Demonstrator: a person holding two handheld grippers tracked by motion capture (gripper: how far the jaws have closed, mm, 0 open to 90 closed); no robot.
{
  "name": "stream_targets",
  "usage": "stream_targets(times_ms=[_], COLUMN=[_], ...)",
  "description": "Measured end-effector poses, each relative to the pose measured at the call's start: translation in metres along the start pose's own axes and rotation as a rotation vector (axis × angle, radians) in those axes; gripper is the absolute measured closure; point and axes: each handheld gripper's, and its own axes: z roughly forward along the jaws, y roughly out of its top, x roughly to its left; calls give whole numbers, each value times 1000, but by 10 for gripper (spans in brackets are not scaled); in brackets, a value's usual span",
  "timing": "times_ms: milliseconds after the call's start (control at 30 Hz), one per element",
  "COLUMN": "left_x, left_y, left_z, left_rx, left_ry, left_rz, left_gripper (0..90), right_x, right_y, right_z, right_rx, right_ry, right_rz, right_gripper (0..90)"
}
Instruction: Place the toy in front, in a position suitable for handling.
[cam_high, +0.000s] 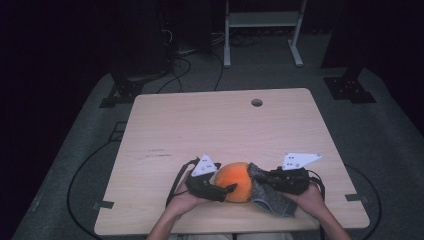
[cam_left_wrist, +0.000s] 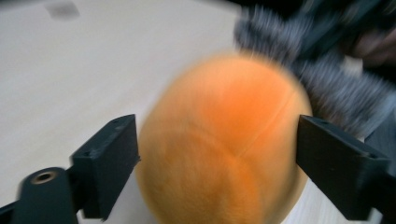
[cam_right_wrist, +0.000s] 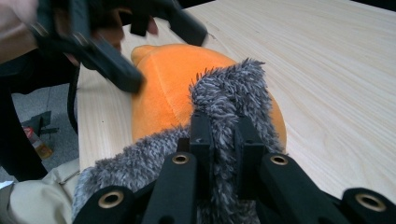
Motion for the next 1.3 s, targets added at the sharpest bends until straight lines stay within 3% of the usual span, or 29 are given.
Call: stream_targets(times_ms=[67, 133, 233, 300, 333, 433, 500, 533, 633, 700, 767, 967, 1133, 1233, 1300], left_x=[-4, -5, -2, -1, 1, 11, 16, 18, 21, 22, 21, 16, 10, 8, 8], left_y=[2, 5, 12, 16, 17, 18, 16, 15, 8, 3, -2, -14, -15, -17, -20], left_z=[2, 2, 6, 12, 15, 14, 7, 4, 3, 2, 2, -5, -4, -6, -7], left_rx=[-28, -68, -122, -125, -114, -85, -104, -116, -104, -113, -115, -125, -108, -98, -106], left_ry=[29, 45, 86, 135, 140, 74, 22, 23, 54, 51, 51, 69, 76, 67, 65], left_rz=[37, 80, 150, 243, 261, 162, 80, 48, 13, -14, -15, 6, 49, 79, 80], left_gripper=[344, 413, 447, 453, 449, 312, 207, 193, 264, 302, 307, 307, 309, 309, 311], right_x=[-1, -5, -9, -10, -13, -17, -14, -10, -3, -3, -7, -22, -8, -2, -7], right_y=[-1, -1, 3, 7, 8, 9, 8, 9, 10, 9, 4, -16, 8, 14, 8], right_z=[-1, -4, -7, -3, -1, 10, 13, 14, 20, 20, 17, 9, 5, 17, 18], right_rx=[6, -2, -18, -17, -19, 5, -1, 0, -7, -9, -8, 80, -76, -42, -37], right_ry=[-28, -32, -46, -75, -74, -93, -72, -69, -51, -64, -88, -160, -53, -59, -46], right_rz=[0, 20, 36, 30, 33, 42, 35, 16, -3, -2, 17, 79, 48, -1, 27], right_gripper=[803, 802, 802, 802, 802, 803, 802, 802, 802, 802, 802, 802, 801, 799, 798])
